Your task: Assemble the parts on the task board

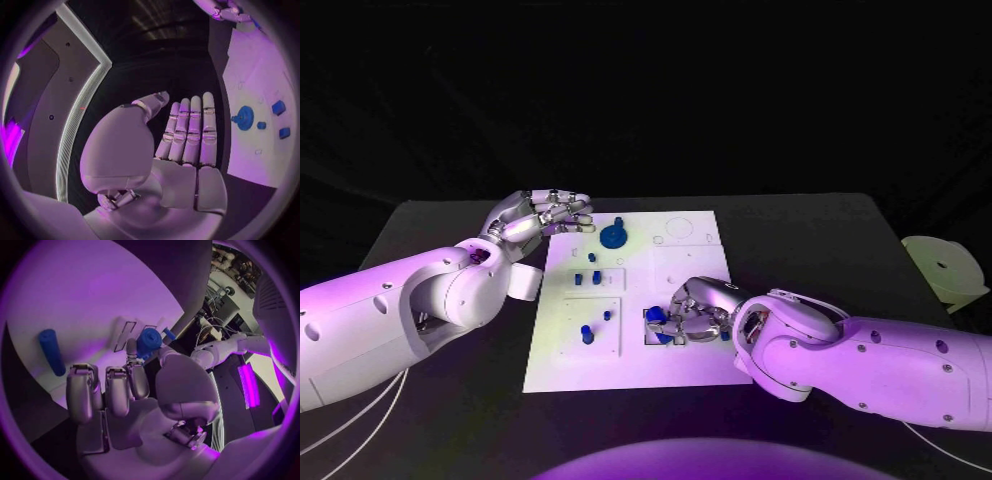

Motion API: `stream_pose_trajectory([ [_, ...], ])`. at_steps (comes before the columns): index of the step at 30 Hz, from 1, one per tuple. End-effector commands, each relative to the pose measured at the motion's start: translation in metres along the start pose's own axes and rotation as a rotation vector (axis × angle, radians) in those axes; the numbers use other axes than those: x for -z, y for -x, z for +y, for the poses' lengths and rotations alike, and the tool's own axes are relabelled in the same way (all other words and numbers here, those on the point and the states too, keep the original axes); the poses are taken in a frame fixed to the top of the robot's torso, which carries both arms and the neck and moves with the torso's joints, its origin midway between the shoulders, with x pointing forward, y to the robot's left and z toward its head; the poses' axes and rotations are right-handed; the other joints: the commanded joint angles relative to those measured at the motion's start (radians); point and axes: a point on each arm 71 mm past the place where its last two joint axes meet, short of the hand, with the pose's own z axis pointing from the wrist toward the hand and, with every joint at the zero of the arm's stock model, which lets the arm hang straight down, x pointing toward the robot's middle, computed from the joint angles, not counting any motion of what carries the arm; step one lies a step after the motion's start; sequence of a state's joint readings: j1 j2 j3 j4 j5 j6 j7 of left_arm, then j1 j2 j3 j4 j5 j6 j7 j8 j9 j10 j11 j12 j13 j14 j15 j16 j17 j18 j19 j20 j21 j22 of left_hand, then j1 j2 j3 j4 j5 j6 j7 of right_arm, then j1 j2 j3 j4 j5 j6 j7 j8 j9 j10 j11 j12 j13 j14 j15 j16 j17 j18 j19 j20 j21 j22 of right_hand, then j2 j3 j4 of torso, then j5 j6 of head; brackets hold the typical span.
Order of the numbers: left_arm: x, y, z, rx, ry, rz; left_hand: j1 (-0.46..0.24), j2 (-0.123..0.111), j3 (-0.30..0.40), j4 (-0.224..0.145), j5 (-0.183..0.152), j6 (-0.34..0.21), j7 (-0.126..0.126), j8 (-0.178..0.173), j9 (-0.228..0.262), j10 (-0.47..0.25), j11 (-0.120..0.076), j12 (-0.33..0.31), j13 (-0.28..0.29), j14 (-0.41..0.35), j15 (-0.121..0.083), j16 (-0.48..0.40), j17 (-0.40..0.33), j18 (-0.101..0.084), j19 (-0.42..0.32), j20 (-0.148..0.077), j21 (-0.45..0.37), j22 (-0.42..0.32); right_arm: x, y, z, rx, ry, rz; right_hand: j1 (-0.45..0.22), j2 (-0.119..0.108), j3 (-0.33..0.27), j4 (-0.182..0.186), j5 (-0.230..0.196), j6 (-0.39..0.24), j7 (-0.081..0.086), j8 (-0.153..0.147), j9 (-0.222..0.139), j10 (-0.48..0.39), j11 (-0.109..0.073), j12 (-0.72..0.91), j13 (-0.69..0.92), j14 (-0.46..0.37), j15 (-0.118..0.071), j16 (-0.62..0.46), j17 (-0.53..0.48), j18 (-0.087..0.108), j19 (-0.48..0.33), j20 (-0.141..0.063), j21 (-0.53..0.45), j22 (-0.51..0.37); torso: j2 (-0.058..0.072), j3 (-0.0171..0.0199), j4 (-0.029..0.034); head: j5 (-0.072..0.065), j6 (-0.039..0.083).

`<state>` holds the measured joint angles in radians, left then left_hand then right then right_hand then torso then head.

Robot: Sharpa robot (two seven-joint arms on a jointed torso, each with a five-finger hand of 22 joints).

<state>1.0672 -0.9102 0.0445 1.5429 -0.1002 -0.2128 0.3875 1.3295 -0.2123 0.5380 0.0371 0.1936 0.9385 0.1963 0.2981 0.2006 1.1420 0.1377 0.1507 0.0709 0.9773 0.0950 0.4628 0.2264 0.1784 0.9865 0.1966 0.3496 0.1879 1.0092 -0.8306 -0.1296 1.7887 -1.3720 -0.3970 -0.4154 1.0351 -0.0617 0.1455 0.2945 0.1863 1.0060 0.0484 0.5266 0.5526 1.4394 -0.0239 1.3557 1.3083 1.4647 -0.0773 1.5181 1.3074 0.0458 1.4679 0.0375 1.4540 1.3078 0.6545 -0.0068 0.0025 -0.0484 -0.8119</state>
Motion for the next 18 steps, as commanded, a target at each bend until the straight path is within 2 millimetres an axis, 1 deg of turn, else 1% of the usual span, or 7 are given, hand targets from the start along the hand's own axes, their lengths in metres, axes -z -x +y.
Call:
stream_pose_trajectory([
  [1,-0.0002,-0.0021,-0.0006,0.010,-0.006,0.014,-0.002,0.005,0.000,-0.001,0.003,0.000,0.003,-0.004,-0.001,0.003,0.002,-0.005,0.000,-0.004,0.005,-0.005,0.001,0.001,0.000,0.002,-0.007,-0.001,-0.0003,-0.0015,-0.0014,0.031,-0.006,0.000,-0.031,0.007,-0.025,0.000,-0.046,0.001,-0.001,0.008,0.006,0.008,0.000,0.005,0.024,0.077,-0.006,0.005,0.108,-0.020,0.055,-0.009,0.003,0.228,0.000,0.0003,0.0003,-0.001,0.001],
  [2,-0.0002,-0.0020,-0.0006,0.010,-0.006,0.014,-0.002,0.005,0.000,-0.001,0.003,0.000,0.003,-0.004,-0.001,0.003,0.002,-0.005,0.000,-0.004,0.005,-0.005,0.001,0.001,0.000,0.002,-0.007,-0.001,-0.0003,-0.0016,-0.0010,0.032,-0.003,-0.001,-0.047,0.010,-0.041,0.000,-0.074,0.000,-0.002,0.011,0.009,0.008,0.000,0.004,0.025,0.077,-0.006,0.005,0.108,-0.020,0.054,-0.009,0.002,0.228,0.000,0.0004,0.0002,0.000,0.001],
  [6,-0.0002,-0.0019,-0.0005,0.010,-0.004,0.014,-0.002,0.005,0.000,-0.001,0.003,0.000,0.003,-0.004,-0.001,0.003,0.002,-0.005,0.000,-0.004,0.005,-0.005,0.001,0.001,0.000,0.002,-0.007,-0.001,-0.0002,-0.0024,0.0015,0.034,0.013,0.004,-0.086,0.004,-0.094,0.000,-0.131,-0.002,-0.002,0.017,0.016,0.009,0.000,0.001,0.027,0.078,-0.007,0.006,0.111,-0.020,0.055,-0.009,0.002,0.228,0.000,0.0000,-0.0002,0.000,0.002],
  [7,-0.0002,-0.0018,-0.0004,0.010,-0.004,0.014,-0.002,0.005,0.000,0.000,0.003,0.000,0.003,-0.004,-0.001,0.003,0.002,-0.006,0.000,-0.004,0.006,-0.006,0.002,0.001,0.000,0.002,-0.008,-0.002,-0.0001,-0.0026,0.0022,0.034,0.017,0.006,-0.107,0.001,-0.124,0.001,-0.134,-0.004,-0.001,0.019,0.018,0.010,-0.001,0.002,0.030,0.078,-0.006,0.006,0.110,-0.020,0.054,-0.009,0.001,0.228,0.000,-0.0001,-0.0002,0.000,0.002],
  [8,-0.0002,-0.0018,-0.0004,0.010,-0.004,0.014,-0.002,0.005,0.000,0.000,0.003,0.000,0.003,-0.004,-0.001,0.003,0.002,-0.006,0.000,-0.004,0.006,-0.006,0.002,0.001,0.000,0.002,-0.008,-0.002,0.0000,-0.0027,0.0026,0.034,0.019,0.006,-0.107,0.001,-0.124,0.001,-0.134,-0.004,-0.001,0.019,0.018,0.010,-0.001,0.002,0.030,0.078,-0.006,0.006,0.110,-0.020,0.054,-0.009,0.001,0.228,-0.001,-0.0001,-0.0002,0.000,0.002],
  [11,-0.0001,-0.0017,-0.0004,0.010,-0.003,0.014,-0.002,0.005,0.000,0.000,0.003,0.000,0.003,-0.004,-0.001,0.003,0.002,-0.006,0.000,-0.004,0.006,-0.006,0.002,0.001,0.000,0.002,-0.008,-0.002,0.0003,-0.0029,0.0040,0.033,0.027,0.005,-0.133,0.001,-0.170,0.002,-0.137,-0.006,-0.002,0.022,0.022,0.009,0.000,-0.001,0.031,0.078,-0.007,0.006,0.111,-0.020,0.054,-0.010,0.000,0.228,-0.001,0.0000,0.0001,0.000,0.002],
  [18,0.0002,-0.0012,-0.0004,0.010,-0.002,0.014,-0.002,0.005,0.000,0.000,0.003,0.000,0.003,-0.004,-0.001,0.003,0.002,-0.006,0.000,-0.004,0.006,-0.006,0.002,0.001,0.000,0.002,-0.008,-0.002,0.0028,-0.0016,0.0056,0.029,0.038,-0.010,-0.146,0.019,-0.209,0.001,-0.137,-0.008,-0.002,0.026,0.027,0.011,-0.001,0.001,0.036,0.078,-0.007,0.007,0.114,-0.020,0.056,-0.011,0.003,0.229,-0.001,0.0003,-0.0001,0.002,0.004],
])
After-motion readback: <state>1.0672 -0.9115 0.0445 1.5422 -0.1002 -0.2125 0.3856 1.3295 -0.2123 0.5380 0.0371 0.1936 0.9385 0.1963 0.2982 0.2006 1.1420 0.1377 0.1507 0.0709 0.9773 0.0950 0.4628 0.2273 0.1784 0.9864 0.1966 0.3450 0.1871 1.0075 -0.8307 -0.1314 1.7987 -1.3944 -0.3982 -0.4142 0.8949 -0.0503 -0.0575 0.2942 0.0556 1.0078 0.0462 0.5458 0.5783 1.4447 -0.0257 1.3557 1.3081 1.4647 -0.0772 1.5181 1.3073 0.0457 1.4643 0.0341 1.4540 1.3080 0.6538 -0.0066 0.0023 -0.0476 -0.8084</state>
